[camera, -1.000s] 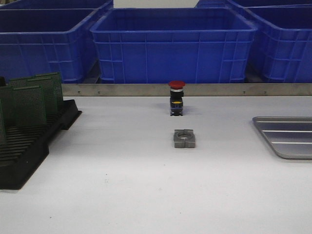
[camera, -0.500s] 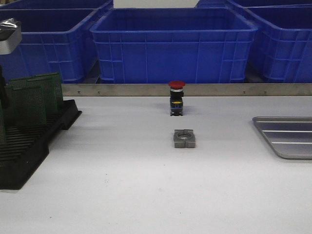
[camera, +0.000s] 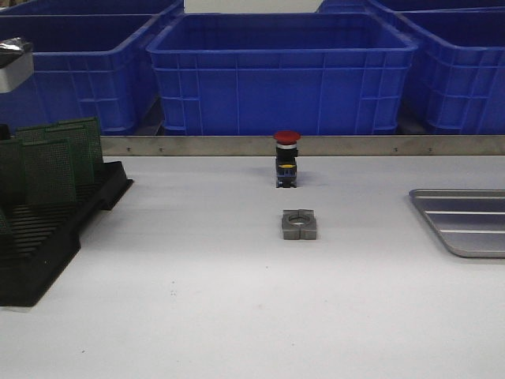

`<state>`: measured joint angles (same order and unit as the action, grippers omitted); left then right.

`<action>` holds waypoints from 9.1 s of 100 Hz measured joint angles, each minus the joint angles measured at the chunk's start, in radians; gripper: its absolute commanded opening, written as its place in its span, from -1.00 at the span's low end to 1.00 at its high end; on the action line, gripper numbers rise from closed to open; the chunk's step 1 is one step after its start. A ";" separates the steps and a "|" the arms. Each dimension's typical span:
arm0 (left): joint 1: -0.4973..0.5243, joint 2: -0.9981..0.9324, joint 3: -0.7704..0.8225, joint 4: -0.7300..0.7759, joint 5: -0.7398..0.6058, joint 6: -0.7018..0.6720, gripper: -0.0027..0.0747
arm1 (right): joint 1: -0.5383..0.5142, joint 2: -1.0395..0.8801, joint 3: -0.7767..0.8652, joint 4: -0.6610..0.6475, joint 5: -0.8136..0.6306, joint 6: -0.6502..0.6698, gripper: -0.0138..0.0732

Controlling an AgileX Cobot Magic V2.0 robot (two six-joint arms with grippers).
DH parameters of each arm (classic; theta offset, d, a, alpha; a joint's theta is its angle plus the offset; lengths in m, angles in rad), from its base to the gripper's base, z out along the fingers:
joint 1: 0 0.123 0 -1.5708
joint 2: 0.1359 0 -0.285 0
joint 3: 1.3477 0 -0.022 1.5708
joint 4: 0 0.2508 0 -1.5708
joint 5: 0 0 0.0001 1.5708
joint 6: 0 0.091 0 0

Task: Place circuit board on tray
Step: 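Grasp a green circuit board with the left gripper and lift it out, then carry the board toward the table center as the right gripper approaches, then grasp the board's lower edge with the right gripper, release the left, then lower the board onto the steel tray with the right gripper and open, then return the left gripper to the rack and grasp another green board, then lift the second board out and carry it toward the table center, then grasp the second board with the right gripper, release the left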

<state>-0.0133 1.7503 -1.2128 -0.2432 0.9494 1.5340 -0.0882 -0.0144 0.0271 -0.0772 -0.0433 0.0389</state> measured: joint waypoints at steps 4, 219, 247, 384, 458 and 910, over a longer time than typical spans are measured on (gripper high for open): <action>0.000 0.000 -0.002 0.000 0.002 0.001 -0.98 | 0.000 0.000 0.000 0.000 0.000 0.000 -0.82; -0.335 0.002 -0.239 -0.750 0.263 -0.002 -0.98 | 0.000 0.049 -0.250 0.013 0.370 0.011 -0.82; -0.335 0.002 -0.239 -0.750 0.263 -0.002 -0.98 | 0.000 0.344 -0.468 0.190 0.609 -0.001 -0.70; -0.335 0.005 -0.239 -0.750 0.263 -0.002 -0.98 | 0.420 1.580 -0.977 1.452 0.802 -1.901 -0.10; -0.335 0.005 -0.309 -0.712 0.268 -0.003 0.34 | 0.409 1.594 -0.974 1.476 0.831 -1.759 -0.84; -0.438 0.151 -0.521 -0.577 0.274 -0.056 -0.98 | 0.355 1.558 -1.004 1.315 0.699 -1.749 -0.14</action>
<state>-0.4510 1.9013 -1.7335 -0.8202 1.2236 1.4781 0.2668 1.5440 -0.9774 1.2382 0.6554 -1.7097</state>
